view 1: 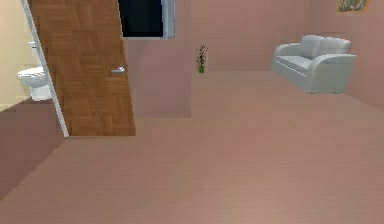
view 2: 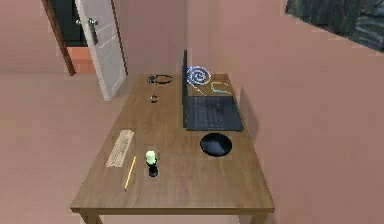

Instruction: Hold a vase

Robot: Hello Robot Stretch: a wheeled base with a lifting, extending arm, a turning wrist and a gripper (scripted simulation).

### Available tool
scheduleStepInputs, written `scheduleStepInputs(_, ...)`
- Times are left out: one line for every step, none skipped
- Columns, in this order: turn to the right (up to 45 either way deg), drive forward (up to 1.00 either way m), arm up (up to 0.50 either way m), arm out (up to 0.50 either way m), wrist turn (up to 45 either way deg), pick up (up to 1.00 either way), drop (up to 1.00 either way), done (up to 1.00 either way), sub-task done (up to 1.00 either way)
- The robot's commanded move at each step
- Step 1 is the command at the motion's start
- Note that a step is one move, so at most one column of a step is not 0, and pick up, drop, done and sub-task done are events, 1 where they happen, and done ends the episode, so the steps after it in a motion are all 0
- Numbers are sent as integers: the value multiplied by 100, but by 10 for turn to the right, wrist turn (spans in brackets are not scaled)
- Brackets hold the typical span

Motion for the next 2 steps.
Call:
scheduleStepInputs(0,0,34,0,0,0,0,0,0)
scheduleStepInputs(0,0,0,38,0,0,0,0,0)
